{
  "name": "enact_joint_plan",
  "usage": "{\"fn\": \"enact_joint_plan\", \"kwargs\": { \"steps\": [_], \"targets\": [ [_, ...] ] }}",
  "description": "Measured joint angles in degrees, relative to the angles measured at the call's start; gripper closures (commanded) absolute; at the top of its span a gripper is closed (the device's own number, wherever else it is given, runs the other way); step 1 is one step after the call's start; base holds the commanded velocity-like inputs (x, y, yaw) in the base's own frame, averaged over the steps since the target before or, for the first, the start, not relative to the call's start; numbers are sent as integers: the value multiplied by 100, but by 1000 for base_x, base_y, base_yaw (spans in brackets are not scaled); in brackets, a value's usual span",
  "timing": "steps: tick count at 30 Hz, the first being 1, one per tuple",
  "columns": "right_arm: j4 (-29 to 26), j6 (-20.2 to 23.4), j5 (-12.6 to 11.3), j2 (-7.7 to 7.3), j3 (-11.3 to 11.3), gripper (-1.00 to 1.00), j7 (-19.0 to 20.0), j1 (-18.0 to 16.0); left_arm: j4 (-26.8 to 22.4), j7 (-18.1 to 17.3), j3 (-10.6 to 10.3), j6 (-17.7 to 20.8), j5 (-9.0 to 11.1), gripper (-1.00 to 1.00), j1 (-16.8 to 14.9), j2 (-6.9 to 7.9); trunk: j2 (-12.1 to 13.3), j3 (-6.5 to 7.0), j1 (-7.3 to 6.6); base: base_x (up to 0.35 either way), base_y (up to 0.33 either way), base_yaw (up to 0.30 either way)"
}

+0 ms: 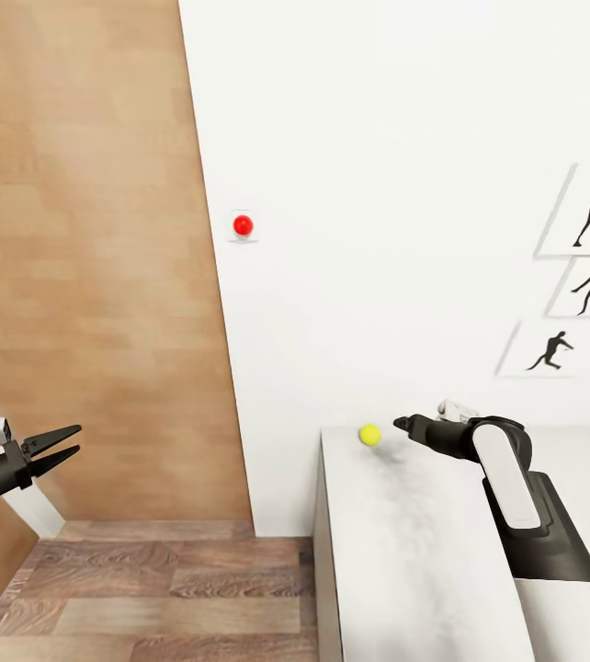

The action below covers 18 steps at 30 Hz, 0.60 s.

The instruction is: Put all the toys in the child's room - the three board games (two on the bed and one on the table), the two jigsaw puzzles on the table, and the tennis ball on the table - inside the toy box on the table in the child's room.

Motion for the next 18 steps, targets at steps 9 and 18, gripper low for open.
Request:
{"fn": "enact_joint_plan", "kwargs": {
  "steps": [9,18],
  "targets": [
    [0,0,4,0,0,-100,0,0,0,1,0,0,0,-100,0,0,0,-41,0,119,10,0],
    [26,0,8,0,0,-100,0,0,0,-2,0,0,0,-100,0,0,0,-83,1,41,1,0]
  ]
}}
